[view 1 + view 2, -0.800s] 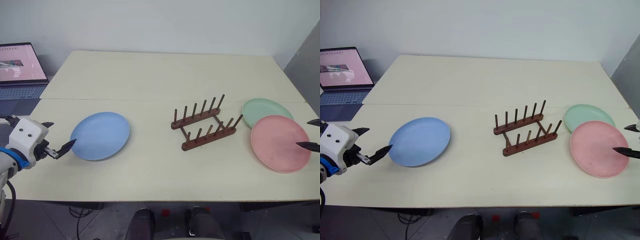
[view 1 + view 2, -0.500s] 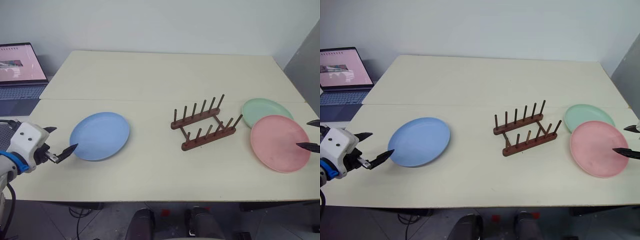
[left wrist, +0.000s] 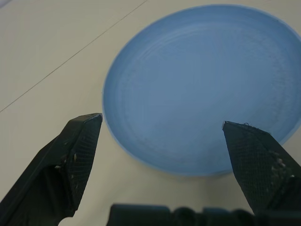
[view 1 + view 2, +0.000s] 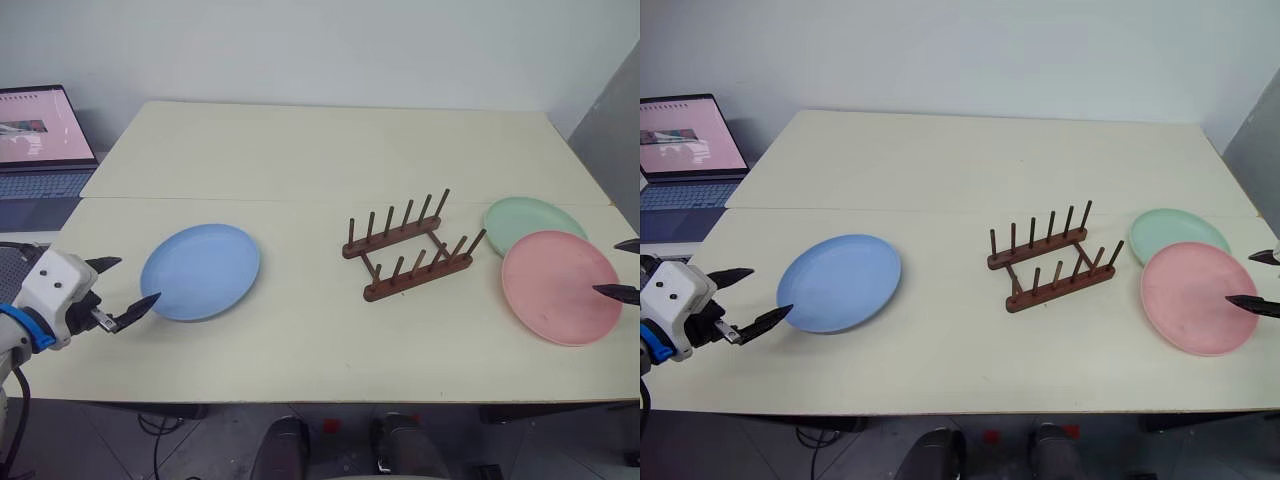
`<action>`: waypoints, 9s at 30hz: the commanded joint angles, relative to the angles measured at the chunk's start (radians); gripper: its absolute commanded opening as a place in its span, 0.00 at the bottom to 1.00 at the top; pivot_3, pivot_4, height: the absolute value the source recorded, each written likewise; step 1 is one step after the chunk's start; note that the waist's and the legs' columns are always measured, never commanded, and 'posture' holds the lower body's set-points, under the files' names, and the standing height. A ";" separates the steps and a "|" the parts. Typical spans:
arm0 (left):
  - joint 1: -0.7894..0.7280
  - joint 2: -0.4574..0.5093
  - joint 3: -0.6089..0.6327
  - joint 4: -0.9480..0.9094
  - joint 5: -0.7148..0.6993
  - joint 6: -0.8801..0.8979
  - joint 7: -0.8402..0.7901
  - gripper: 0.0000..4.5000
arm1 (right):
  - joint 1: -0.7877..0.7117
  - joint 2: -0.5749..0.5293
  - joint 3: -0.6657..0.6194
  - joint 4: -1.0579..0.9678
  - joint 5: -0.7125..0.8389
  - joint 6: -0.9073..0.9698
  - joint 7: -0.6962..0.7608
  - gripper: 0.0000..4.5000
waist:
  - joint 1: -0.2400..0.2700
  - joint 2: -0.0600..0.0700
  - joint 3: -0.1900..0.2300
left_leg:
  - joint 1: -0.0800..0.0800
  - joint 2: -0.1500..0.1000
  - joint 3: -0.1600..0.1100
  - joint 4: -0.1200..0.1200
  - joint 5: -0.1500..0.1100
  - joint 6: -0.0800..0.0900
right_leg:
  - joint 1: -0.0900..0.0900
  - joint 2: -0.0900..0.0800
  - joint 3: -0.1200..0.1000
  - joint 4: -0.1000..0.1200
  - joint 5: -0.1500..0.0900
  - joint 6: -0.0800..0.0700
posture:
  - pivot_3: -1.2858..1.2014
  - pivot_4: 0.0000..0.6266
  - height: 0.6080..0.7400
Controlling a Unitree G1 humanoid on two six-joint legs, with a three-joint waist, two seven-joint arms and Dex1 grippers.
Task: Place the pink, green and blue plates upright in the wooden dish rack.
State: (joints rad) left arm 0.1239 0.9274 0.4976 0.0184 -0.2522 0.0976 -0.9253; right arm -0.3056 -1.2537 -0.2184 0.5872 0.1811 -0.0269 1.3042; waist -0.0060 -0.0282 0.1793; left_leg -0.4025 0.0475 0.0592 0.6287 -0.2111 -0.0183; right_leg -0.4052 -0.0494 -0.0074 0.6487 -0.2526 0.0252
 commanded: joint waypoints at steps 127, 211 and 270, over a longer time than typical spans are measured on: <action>-0.690 -0.660 -0.916 0.285 0.356 -0.031 0.146 0.00 | 0.111 0.417 0.317 -0.775 -0.193 0.489 -0.503 0.00 | 0.004 -0.002 -0.002 | -0.011 -0.002 -0.002 0.019 0.000 0.004 | -0.004 0.019 0.016 -0.001 0.015 0.011 | 0.52 0.24 1.00; -0.700 -0.343 -0.648 -0.230 -0.245 0.303 -0.336 0.97 | -0.211 0.546 -0.552 -1.200 0.769 1.256 -0.721 0.00 | 0.006 -0.004 -0.004 | -0.015 0.000 -0.001 0.017 0.001 0.004 | -0.010 0.020 0.021 -0.002 0.018 0.006 | 0.52 0.24 1.00; -0.755 -0.426 -0.612 -0.263 -0.366 0.437 -0.208 1.00 | -0.184 0.326 -0.396 -0.643 1.230 1.164 -1.028 0.70 | 0.002 -0.004 -0.004 | -0.018 0.001 -0.001 0.016 0.000 0.005 | -0.013 0.023 0.022 -0.002 0.017 0.013 | 0.52 0.24 1.00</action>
State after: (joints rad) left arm -0.6057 0.5064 -0.1369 -0.2312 -0.6069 0.5318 -1.1471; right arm -0.4596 -0.8951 -0.5672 -0.0456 1.4237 1.1760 0.2609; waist -0.0035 -0.0326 0.1756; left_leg -0.4208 0.0480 0.0584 0.6450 -0.2110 -0.0131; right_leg -0.4191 -0.0265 0.0146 0.6464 -0.2355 0.0385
